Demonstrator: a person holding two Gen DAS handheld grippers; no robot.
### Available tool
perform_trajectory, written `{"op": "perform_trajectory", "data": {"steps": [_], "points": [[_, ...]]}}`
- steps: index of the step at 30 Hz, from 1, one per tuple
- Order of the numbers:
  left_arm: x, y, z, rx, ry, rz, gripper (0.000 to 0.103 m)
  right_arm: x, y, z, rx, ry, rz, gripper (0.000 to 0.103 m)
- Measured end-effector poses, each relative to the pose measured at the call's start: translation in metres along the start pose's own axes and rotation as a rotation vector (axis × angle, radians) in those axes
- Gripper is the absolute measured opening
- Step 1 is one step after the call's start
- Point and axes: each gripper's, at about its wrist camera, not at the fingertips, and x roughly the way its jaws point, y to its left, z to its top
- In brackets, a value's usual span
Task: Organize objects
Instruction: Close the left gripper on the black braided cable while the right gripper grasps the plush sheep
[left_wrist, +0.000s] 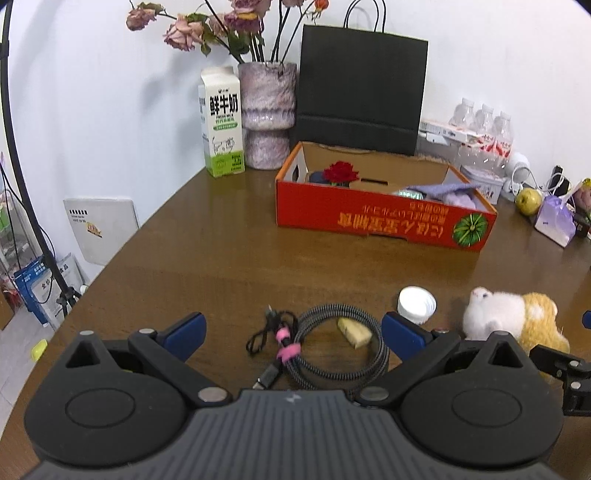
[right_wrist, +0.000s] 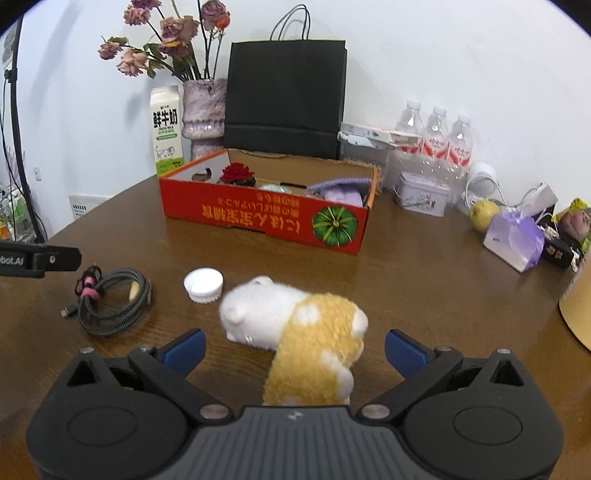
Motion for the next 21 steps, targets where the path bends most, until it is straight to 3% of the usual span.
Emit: {"op": "perform_trajectory", "data": {"steps": [21], "points": [[0.013, 0.005, -0.019, -0.023, 0.045, -0.020, 0.103, 0.044, -0.013, -0.021, 0.037, 0.062, -0.031, 0.100]]}}
